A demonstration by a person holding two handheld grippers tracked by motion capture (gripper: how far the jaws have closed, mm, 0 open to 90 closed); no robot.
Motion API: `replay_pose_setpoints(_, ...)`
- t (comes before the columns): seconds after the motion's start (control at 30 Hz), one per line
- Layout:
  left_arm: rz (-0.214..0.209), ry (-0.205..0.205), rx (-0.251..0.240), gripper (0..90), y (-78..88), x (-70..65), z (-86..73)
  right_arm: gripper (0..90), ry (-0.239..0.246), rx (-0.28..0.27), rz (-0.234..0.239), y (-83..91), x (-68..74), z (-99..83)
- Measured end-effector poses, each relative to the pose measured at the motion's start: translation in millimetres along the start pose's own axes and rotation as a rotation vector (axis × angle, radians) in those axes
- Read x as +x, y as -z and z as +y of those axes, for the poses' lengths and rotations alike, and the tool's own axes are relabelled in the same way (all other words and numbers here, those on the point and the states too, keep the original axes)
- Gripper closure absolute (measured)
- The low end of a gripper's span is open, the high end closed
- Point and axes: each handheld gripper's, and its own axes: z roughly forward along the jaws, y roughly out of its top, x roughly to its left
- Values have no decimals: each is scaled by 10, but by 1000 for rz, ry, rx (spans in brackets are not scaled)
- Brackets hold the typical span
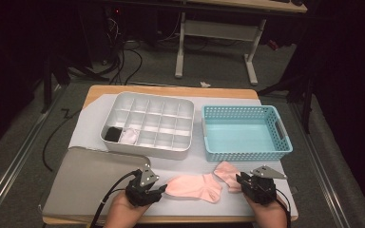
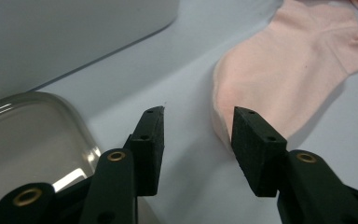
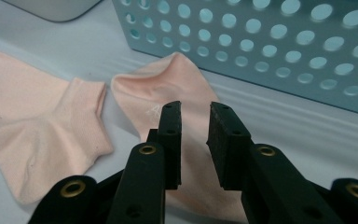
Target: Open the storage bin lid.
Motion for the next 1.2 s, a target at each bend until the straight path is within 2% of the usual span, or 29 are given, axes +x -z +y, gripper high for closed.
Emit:
replay_pose_setpoints(0.17, 23, 31, -20, 534, 83, 100, -41, 690, 12, 8, 43, -114, 124, 42)
replay_pose_setpoints(0.3, 59, 43, 0, 529, 105, 206, -92, 635, 26, 32, 68, -292, 239, 85)
replay_pose_setpoints(0.33, 60, 81, -10, 529, 110, 209, -113, 627, 28, 35, 71, -318, 261, 95)
replay_pose_setpoints(0.37, 61, 95, -15, 528, 118, 223, -125, 629, 39, 43, 74, -362, 288, 113)
replay_pose_setpoints(0.5, 67, 130, -24, 524, 145, 269, -169, 630, 61, 64, 63, -465, 327, 152)
replay_pose_setpoints(0.57, 70, 132, -23, 523, 162, 305, -190, 631, 73, 73, 51, -507, 333, 159)
replay_pose_setpoints(0.63, 70, 135, -21, 523, 178, 329, -204, 655, 78, 78, 43, -516, 336, 170)
replay_pose_setpoints(0.8, 70, 122, -21, 523, 179, 323, -198, 846, 104, 87, 6, -511, 321, 177)
replay_pose_setpoints(0.93, 71, 117, -17, 523, 174, 332, -185, 882, 114, 87, 2, -482, 314, 185)
replay_pose_setpoints(1.07, 72, 116, -12, 523, 166, 342, -182, 883, 114, 65, 31, -371, 369, 194)
replay_pose_setpoints(1.17, 74, 114, -15, 522, 174, 349, -179, 883, 157, 36, 66, -231, 516, 193)
replay_pose_setpoints(1.2, 74, 114, -15, 522, 173, 350, -178, 883, 169, 34, 95, -186, 599, 188)
